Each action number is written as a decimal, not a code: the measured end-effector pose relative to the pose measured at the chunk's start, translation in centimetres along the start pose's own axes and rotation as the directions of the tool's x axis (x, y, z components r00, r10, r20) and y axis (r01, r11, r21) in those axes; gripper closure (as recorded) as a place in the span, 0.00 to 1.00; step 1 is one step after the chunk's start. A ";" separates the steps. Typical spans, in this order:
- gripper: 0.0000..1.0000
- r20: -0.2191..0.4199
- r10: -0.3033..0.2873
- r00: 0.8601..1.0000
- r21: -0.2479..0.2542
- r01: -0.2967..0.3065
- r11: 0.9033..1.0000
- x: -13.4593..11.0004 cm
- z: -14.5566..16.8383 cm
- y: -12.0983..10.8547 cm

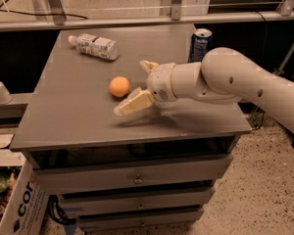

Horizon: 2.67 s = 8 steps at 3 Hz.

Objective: Move orange near pepsi can

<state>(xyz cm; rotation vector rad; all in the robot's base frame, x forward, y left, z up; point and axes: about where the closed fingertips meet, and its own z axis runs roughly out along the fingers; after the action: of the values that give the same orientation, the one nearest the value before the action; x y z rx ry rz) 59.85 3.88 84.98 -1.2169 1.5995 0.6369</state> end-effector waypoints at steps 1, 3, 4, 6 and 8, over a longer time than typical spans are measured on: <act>0.00 0.019 0.017 1.000 -0.007 -0.017 1.000 -0.1 1.1 0.2; 0.00 0.036 0.043 0.998 -0.030 -0.042 0.999 -0.2 3.3 0.5; 0.00 0.041 0.050 0.998 -0.045 -0.048 0.998 -0.2 4.3 0.6; 0.41 0.053 0.046 0.998 -0.052 -0.044 0.998 0.0 4.4 0.8; 0.87 0.059 0.044 0.997 -0.035 -0.042 0.998 -0.2 2.2 1.1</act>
Offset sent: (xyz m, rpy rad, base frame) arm 0.0106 0.0277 -0.0119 0.0599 0.0349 0.0059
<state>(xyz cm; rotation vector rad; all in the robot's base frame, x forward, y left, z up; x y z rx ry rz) 59.71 6.21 84.16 -1.1803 1.5746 0.7239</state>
